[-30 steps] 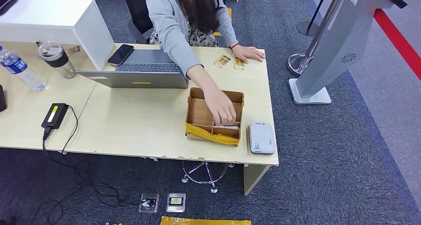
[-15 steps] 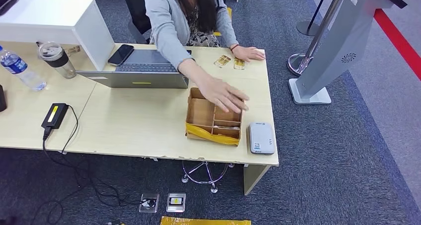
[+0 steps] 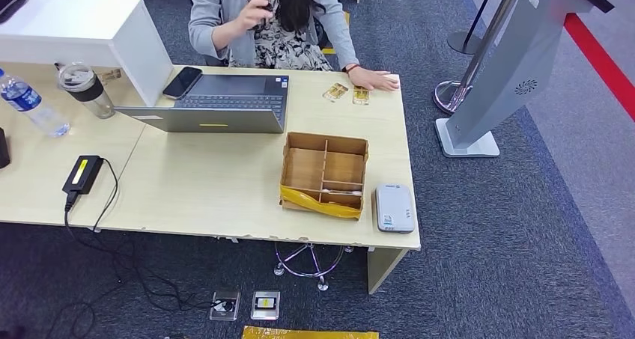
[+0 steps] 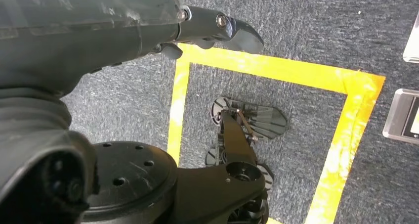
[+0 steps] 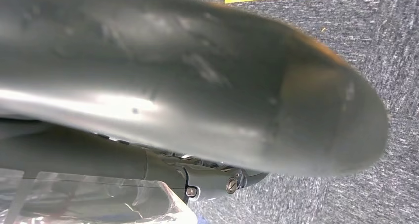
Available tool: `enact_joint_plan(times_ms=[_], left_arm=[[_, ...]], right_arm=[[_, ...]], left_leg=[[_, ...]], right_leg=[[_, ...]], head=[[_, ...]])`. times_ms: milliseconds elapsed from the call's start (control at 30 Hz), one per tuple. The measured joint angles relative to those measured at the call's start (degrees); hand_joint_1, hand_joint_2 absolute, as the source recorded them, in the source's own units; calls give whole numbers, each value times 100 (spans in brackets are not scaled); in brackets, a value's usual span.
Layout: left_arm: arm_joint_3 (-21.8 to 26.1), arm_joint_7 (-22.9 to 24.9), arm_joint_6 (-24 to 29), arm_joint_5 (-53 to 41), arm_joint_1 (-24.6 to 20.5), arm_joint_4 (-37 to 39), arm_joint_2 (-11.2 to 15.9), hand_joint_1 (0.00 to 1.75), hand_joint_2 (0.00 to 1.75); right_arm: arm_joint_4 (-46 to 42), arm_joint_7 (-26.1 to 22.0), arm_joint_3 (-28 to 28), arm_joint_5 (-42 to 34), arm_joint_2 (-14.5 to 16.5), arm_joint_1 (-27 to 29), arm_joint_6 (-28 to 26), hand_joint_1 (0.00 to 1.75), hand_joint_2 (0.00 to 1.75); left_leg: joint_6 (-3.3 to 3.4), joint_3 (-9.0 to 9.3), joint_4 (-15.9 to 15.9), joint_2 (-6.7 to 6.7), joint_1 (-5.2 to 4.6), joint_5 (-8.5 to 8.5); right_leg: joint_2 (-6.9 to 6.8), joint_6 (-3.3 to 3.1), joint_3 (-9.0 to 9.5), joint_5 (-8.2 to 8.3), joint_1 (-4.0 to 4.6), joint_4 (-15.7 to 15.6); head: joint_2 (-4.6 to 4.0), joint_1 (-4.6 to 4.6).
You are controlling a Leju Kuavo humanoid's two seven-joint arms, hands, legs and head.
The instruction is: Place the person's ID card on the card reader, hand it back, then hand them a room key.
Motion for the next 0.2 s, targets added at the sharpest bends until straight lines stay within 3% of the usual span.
enact_joint_plan(times_ms=[200], left_arm=[[-28,20,2,24,-1,13,0,0,0]], right_arm=[[0,14,46,53,0,-2,2,0,0]], left_leg=[[0,0,0,0,0,0]], right_leg=[[0,0,0,0,0,0]], head=[[0,0]])
